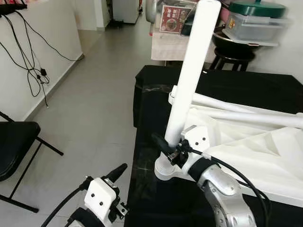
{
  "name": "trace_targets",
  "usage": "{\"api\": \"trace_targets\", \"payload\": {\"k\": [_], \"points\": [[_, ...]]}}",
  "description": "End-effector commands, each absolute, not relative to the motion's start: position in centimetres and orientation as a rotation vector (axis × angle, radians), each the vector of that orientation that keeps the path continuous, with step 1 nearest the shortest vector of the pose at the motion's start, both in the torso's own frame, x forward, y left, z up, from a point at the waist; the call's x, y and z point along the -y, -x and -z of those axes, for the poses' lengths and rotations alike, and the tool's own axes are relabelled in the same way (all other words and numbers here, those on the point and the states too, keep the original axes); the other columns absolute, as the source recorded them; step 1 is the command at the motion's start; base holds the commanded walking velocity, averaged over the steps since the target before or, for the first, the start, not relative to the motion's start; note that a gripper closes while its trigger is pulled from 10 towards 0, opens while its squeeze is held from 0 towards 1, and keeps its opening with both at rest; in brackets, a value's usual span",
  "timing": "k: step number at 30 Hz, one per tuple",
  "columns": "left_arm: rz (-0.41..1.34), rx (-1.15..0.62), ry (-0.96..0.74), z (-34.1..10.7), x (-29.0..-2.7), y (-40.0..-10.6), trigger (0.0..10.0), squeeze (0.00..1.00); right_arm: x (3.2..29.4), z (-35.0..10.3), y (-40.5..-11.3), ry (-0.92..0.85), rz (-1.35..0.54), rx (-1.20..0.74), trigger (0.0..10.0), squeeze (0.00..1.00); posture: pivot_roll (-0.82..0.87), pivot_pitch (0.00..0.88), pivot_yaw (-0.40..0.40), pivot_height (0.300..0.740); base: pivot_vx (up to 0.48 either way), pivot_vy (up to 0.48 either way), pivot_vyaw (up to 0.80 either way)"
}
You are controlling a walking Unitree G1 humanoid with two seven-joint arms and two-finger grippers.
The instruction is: Building children table
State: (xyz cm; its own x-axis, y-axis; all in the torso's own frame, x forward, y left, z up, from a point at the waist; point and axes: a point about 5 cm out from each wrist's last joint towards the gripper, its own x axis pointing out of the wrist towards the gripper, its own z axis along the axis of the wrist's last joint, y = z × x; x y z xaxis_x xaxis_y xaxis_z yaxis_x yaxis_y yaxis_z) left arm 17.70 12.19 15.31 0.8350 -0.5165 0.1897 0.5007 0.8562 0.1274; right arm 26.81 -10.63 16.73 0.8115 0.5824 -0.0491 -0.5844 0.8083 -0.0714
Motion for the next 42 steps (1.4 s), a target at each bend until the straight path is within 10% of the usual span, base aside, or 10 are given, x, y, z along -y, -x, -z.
{"api": "trace_targets", "payload": {"k": [1,7,8,20,21,23,24,33,39,42], "points": [[0.533,0.203,-0.064,-14.8,-12.1,-17.6,10.0,0.0,9.9,-17.3,-26.9,0.014,-0.78,-0.029,10.0,1.0,-0.01,0.109,-0.078,0.74,0.0,0.0,0.0],[0.537,0.204,-0.062,-14.8,-12.0,-17.6,10.0,0.0,9.4,-20.6,-27.2,0.07,-1.214,0.082,10.0,1.0,0.0,0.105,-0.079,0.74,0.0,0.0,0.0],[0.538,0.204,-0.061,-14.8,-11.9,-17.6,10.0,0.0,9.8,-21.1,-27.4,0.13,-1.336,0.09,10.0,0.0,0.0,0.108,-0.078,0.74,0.0,0.0,0.0],[0.544,0.199,-0.058,-14.9,-11.9,-17.0,10.0,0.0,10.9,-22.6,-31.0,0.258,-1.641,-0.023,10.0,0.0,0.02,0.132,-0.074,0.74,0.0,0.0,0.0],[0.543,0.198,-0.058,-14.9,-11.9,-16.9,10.0,0.0,10.9,-22.7,-31.0,0.253,-1.654,-0.024,2.8,0.0,0.02,0.136,-0.073,0.74,0.0,0.0,0.0],[0.543,0.198,-0.058,-14.9,-11.9,-16.9,10.0,0.0,10.9,-22.7,-31.0,0.253,-1.654,-0.024,2.8,0.0,0.02,0.136,-0.073,0.74,0.0,0.0,0.0],[0.543,0.198,-0.058,-14.9,-11.9,-16.9,10.0,0.0,10.9,-22.8,-31.2,0.246,-1.671,-0.023,0.0,0.0,0.02,0.136,-0.073,0.74,0.0,0.0,0.0],[0.542,0.199,-0.056,-14.9,-11.8,-17.0,10.0,0.0,11.6,-22.9,-31.7,0.235,-1.631,0.013,0.0,0.0,0.02,0.14,-0.075,0.74,0.0,0.0,0.0],[0.538,0.206,-0.056,-15.1,-11.9,-17.1,10.0,0.0,11.4,-21.6,-31.6,0.15,-1.17,0.067,0.0,0.0,0.01,0.147,-0.091,0.74,0.0,0.0,0.0],[0.533,0.208,-0.06,-15.1,-12.1,-17.2,10.0,0.0,10.1,-19.2,-29.1,0.118,-0.616,0.081,0.0,0.0,0.0,0.151,-0.077,0.74,0.0,0.0,0.0]]}}
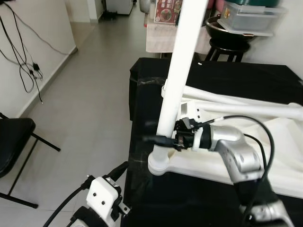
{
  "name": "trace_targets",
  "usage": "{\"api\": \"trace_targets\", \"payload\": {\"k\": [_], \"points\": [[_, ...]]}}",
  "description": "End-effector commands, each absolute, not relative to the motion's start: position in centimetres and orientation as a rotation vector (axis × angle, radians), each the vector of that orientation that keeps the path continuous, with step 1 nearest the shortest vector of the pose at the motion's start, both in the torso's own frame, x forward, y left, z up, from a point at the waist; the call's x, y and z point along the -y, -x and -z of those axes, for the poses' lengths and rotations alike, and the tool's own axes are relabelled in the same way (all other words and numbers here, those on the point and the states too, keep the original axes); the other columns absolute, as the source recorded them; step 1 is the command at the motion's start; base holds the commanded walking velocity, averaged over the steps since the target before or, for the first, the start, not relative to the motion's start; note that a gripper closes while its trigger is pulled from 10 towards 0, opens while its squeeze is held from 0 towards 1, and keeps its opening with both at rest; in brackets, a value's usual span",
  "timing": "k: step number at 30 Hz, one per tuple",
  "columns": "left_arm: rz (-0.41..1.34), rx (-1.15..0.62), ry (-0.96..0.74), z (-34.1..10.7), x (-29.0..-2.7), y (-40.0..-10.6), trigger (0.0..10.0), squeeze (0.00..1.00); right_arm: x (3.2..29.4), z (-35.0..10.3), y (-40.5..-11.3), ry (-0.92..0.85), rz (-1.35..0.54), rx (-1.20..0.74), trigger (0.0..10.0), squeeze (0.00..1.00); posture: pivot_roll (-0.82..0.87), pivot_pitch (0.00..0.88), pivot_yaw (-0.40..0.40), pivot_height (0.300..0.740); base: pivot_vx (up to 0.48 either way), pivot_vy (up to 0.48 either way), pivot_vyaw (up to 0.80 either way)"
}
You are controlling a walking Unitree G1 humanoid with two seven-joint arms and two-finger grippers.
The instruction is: Building children table
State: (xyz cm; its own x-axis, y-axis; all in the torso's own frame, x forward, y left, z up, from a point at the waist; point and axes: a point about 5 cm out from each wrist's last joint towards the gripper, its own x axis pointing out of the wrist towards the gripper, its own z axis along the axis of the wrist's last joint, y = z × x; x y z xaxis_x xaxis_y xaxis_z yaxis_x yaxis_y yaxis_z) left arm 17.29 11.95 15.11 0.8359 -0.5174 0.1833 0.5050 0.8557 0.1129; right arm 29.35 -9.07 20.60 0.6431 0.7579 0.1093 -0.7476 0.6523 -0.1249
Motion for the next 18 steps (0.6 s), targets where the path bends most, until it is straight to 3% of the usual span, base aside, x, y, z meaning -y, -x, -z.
{"api": "trace_targets", "payload": {"k": [1,3,15,16,17,18], "points": [[0.533,0.208,-0.06,-15.1,-12.1,-17.2,10.0,0.0,10.1,-19.2,-29.1,0.118,-0.616,0.081,0.0,0.0,0.0,0.151,-0.077,0.74,0.0,0.0,0.0],[0.534,0.208,-0.063,-15.1,-12.2,-17.4,10.0,0.0,8.8,-17.9,-27.1,0.085,-0.55,0.059,0.0,0.0,0.0,0.143,-0.069,0.74,0.0,0.0,0.0],[0.521,0.216,-0.065,-15.0,-12.2,-17.7,10.0,0.0,8.2,-17.1,-27.7,0.112,-0.548,0.007,0.0,0.0,-0.01,0.131,-0.085,0.74,0.0,0.0,0.0],[0.522,0.216,-0.065,-15.0,-12.2,-17.8,10.0,0.0,8.0,-17.2,-27.7,0.113,-0.58,0.002,10.0,0.13,-0.01,0.13,-0.081,0.74,0.0,0.0,0.0],[0.522,0.216,-0.065,-15.0,-12.2,-17.8,10.0,0.0,8.0,-17.2,-27.7,0.113,-0.58,0.002,10.0,0.13,-0.01,0.13,-0.081,0.74,0.0,0.0,0.0],[0.525,0.215,-0.064,-15.0,-12.1,-17.8,10.0,0.0,7.7,-17.3,-27.7,0.091,-0.643,0.006,10.0,1.0,-0.01,0.129,-0.079,0.74,0.0,0.0,0.0]]}}
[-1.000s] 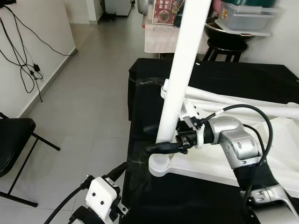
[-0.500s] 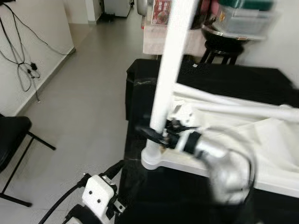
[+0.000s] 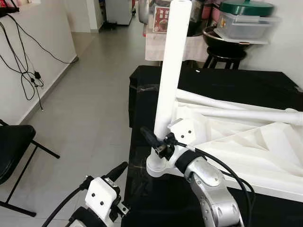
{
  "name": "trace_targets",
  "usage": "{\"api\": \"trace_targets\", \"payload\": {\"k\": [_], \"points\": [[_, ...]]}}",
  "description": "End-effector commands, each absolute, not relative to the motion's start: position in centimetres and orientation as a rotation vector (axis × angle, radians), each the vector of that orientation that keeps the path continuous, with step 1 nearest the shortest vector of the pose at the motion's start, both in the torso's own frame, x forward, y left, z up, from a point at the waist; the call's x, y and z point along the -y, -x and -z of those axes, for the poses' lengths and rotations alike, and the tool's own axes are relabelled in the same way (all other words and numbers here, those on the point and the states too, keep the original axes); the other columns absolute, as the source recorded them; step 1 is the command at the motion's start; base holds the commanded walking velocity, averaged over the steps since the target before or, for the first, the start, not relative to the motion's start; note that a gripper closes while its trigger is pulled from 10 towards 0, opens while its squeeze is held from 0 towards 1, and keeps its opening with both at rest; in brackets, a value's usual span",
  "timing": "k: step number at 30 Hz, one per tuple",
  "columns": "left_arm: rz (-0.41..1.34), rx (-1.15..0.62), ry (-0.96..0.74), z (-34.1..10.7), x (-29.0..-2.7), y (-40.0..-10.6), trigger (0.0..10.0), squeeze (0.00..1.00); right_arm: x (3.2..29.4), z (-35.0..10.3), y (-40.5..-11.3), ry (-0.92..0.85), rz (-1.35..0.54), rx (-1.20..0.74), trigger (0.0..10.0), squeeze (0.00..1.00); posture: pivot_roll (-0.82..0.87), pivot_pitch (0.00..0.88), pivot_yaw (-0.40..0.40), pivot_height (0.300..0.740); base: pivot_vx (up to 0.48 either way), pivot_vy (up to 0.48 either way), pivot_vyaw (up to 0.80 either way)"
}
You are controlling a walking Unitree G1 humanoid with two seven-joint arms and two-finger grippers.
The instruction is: Building children table
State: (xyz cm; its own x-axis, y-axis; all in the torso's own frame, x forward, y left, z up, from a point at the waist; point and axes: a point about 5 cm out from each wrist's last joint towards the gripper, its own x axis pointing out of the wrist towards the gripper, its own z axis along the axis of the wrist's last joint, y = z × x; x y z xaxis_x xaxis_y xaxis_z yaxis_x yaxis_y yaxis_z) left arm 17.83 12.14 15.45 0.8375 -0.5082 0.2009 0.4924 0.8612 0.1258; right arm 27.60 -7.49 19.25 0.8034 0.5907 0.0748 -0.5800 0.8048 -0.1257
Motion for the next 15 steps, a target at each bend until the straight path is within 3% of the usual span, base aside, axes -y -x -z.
{"api": "trace_targets", "payload": {"k": [1,5,13,14,15], "points": [[0.529,0.215,-0.063,-15.0,-12.1,-17.8,10.0,0.0,7.5,-17.9,-27.9,0.071,-0.721,0.025,10.0,1.0,-0.01,0.129,-0.079,0.74,0.0,0.0,0.0],[0.534,0.215,-0.06,-15.1,-12.0,-17.7,10.0,0.0,7.4,-20.2,-28.7,0.073,-1.005,0.093,10.0,1.0,0.01,0.134,-0.076,0.74,0.0,0.0,0.0],[0.534,0.215,-0.06,-15.1,-12.0,-17.7,10.0,0.0,7.4,-20.2,-28.7,0.073,-1.005,0.093,10.0,1.0,0.01,0.134,-0.076,0.74,0.0,0.0,0.0],[0.534,0.215,-0.06,-15.1,-12.0,-17.7,10.0,0.0,7.6,-20.6,-28.9,0.096,-1.097,0.103,10.0,1.0,0.01,0.134,-0.075,0.74,0.0,0.0,0.0],[0.537,0.211,-0.06,-15.1,-12.0,-17.3,10.0,0.0,8.0,-21.0,-29.8,0.173,-1.314,0.072,10.0,0.0,0.06,0.152,-0.068,0.74,0.0,0.0,0.0]]}}
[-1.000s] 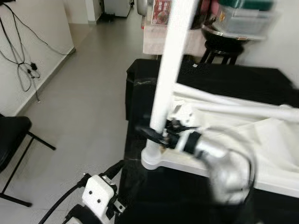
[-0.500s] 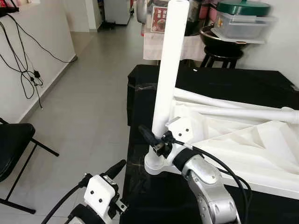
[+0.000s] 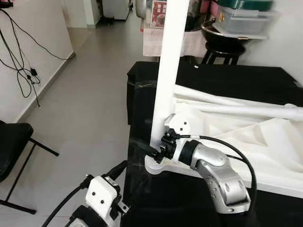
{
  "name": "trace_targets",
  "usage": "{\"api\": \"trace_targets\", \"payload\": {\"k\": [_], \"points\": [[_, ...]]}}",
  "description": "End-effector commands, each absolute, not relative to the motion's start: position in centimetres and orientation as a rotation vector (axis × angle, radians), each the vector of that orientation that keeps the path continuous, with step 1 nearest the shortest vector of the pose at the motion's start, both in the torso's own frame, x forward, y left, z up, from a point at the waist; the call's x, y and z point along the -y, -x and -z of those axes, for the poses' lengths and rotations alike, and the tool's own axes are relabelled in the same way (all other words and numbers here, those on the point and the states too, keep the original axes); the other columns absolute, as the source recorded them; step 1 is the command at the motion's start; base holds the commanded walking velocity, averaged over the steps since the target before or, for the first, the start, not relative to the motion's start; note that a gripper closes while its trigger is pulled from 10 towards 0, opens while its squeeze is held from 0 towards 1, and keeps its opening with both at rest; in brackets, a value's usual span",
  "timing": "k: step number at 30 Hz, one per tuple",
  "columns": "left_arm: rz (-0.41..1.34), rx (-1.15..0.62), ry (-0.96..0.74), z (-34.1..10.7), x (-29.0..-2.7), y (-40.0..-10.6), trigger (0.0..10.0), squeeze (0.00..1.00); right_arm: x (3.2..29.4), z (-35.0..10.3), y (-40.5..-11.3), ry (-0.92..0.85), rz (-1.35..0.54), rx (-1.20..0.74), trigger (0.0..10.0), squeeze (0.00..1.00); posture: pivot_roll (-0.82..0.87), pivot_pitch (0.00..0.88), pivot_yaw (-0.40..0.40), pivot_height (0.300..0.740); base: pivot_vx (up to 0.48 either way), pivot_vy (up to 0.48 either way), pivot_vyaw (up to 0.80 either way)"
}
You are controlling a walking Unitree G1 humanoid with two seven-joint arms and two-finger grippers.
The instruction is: Building children table
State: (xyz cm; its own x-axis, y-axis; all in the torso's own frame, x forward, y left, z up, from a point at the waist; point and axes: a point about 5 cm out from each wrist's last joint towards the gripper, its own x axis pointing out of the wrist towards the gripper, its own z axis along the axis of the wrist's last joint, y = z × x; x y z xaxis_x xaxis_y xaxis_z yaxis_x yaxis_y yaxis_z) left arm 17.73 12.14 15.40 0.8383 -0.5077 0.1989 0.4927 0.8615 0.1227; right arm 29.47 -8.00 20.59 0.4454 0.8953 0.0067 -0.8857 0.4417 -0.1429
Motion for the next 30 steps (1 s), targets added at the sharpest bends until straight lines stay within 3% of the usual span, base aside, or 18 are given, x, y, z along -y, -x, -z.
{"api": "trace_targets", "payload": {"k": [1,9,10,11,23,26,28,30], "points": [[0.54,0.207,-0.059,-15.2,-11.9,-17.1,10.0,0.0,8.7,-21.4,-30.4,0.224,-1.457,0.042,10.0,0.0,0.06,0.154,-0.068,0.74,0.0,0.0,0.0],[0.547,0.195,-0.055,-15.3,-11.8,-16.3,10.0,0.0,9.6,-22.0,-31.7,0.26,-1.606,-0.018,10.0,0.0,0.07,0.174,-0.062,0.74,0.0,0.0,0.0],[0.551,0.19,-0.054,-15.3,-11.8,-16.1,10.0,0.0,9.8,-21.9,-32.0,0.254,-1.619,-0.038,5.9,0.0,0.08,0.181,-0.059,0.74,0.0,0.0,0.0],[0.555,0.186,-0.052,-15.4,-11.8,-16.0,10.0,0.0,10.1,-22.0,-32.3,0.25,-1.638,-0.055,0.0,0.0,0.08,0.184,-0.058,0.74,0.0,0.0,0.0],[0.563,0.179,-0.052,-15.4,-11.8,-15.8,10.0,0.0,11.4,-22.7,-33.1,0.247,-1.591,-0.021,0.0,0.0,0.08,0.186,-0.057,0.74,0.0,0.0,0.0],[0.56,0.178,-0.051,-15.3,-11.9,-16.0,10.0,0.0,13.4,-22.7,-33.0,0.289,-1.389,0.039,0.0,0.0,0.06,0.182,-0.05,0.74,0.0,0.0,0.0],[0.56,0.178,-0.051,-15.3,-11.9,-16.0,10.0,0.0,13.4,-22.7,-33.0,0.289,-1.389,0.039,0.0,0.0,0.06,0.182,-0.05,0.74,0.0,0.0,0.0],[0.561,0.178,-0.052,-15.3,-12.1,-16.1,10.0,0.0,14.0,-22.3,-32.6,0.26,-1.213,0.045,0.0,0.0,0.05,0.177,-0.06,0.74,0.0,0.0,0.0]]}}
